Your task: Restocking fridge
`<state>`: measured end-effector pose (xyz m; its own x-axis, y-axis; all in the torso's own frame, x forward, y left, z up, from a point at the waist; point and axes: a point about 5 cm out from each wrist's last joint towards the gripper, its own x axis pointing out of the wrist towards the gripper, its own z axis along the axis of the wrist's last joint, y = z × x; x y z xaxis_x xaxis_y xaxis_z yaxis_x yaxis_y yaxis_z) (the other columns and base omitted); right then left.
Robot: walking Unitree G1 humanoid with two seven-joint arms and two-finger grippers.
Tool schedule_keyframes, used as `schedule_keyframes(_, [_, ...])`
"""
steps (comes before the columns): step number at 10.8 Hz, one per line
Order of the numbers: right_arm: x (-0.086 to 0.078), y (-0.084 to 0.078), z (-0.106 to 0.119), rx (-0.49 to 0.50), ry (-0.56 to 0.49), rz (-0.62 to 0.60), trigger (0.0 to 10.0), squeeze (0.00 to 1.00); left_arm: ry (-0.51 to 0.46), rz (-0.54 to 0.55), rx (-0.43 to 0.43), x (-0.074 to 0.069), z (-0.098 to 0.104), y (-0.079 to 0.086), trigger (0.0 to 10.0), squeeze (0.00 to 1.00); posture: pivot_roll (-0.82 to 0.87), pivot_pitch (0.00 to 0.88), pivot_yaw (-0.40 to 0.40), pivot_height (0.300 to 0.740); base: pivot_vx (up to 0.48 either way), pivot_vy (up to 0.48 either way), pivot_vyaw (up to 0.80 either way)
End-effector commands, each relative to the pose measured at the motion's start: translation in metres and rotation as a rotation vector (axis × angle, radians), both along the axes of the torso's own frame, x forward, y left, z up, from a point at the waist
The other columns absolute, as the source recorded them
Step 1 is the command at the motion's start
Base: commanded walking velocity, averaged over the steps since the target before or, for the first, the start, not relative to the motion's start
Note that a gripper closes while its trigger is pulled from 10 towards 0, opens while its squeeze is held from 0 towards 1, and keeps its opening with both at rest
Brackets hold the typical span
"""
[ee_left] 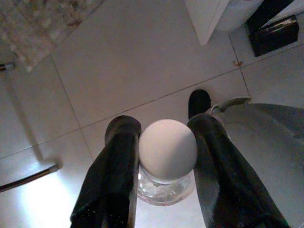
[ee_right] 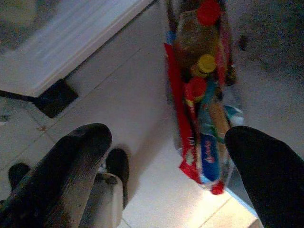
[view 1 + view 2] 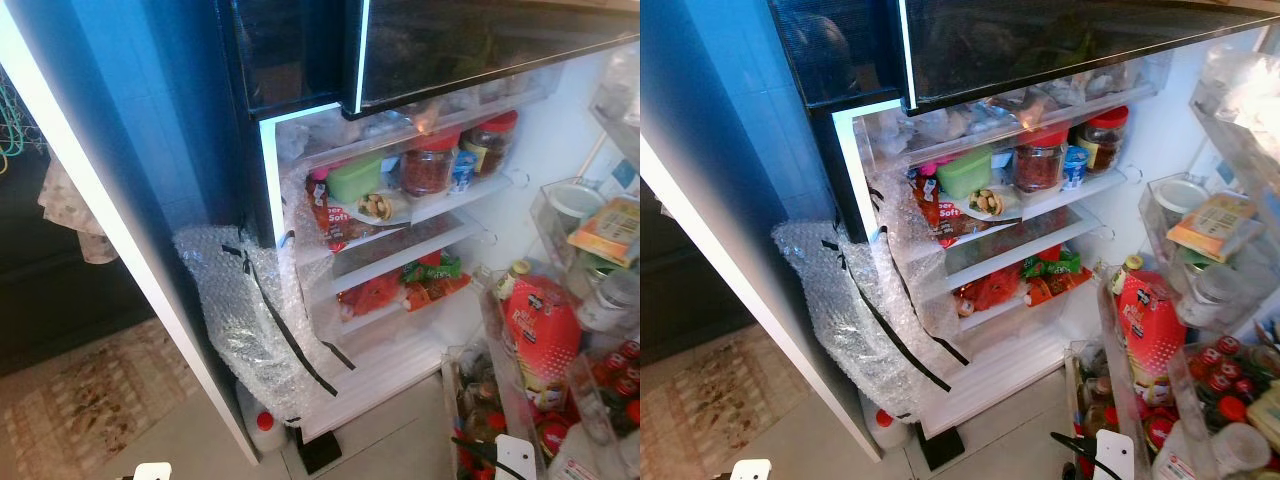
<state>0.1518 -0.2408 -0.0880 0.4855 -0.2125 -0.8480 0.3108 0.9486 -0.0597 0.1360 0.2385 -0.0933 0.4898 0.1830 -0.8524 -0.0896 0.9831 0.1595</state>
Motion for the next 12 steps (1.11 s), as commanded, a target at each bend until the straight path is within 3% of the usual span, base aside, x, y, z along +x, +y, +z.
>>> schedule_keyframes(1, [-0.0013, -0.0023, 0.0001, -0.021, 0.008, -0.004, 10.0, 0.00, 0.011, 0.007, 0.003, -0.0024, -0.0004, 0.0021, 10.0, 0.00, 0.00, 0.000, 0.003, 0.740, 0.000, 0.000, 0.00])
schedule_keyframes(12, [0.0006, -0.0033, 0.0011, -0.097, 0.024, 0.005, 10.0, 0.00, 0.010, -0.003, 0.008, -0.0006, 0.0006, 0.0039, 10.0, 0.00, -0.01, 0.000, 0.016, 0.740, 0.000, 0.000, 0.00])
